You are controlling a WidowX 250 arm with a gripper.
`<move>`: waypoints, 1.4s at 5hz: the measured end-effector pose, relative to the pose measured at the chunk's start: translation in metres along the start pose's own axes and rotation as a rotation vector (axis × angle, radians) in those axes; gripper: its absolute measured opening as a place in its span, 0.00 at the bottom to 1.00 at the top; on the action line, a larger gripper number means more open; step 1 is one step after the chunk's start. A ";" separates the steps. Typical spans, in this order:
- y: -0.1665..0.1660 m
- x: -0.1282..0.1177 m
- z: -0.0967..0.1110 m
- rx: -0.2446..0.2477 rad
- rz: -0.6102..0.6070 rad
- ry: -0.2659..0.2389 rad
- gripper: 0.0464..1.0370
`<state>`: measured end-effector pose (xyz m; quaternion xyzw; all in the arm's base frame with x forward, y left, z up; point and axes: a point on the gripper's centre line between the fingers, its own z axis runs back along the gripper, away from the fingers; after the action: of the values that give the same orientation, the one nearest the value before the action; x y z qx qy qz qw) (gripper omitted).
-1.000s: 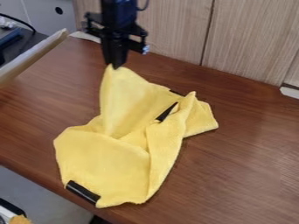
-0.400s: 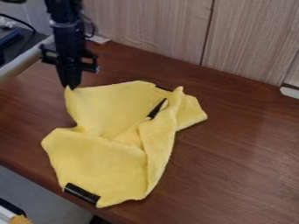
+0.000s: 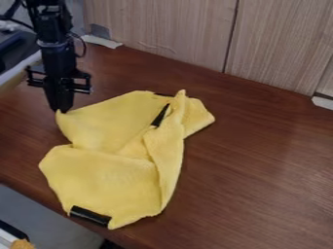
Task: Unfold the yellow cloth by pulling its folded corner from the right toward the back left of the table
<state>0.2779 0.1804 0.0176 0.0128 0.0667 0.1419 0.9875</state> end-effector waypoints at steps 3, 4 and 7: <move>-0.002 -0.001 0.001 0.025 0.013 0.013 0.96; -0.009 -0.002 0.007 0.034 -0.002 0.008 0.97; -0.013 -0.015 0.071 0.027 0.060 -0.084 0.96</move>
<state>0.2769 0.1632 0.0890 0.0339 0.0267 0.1701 0.9845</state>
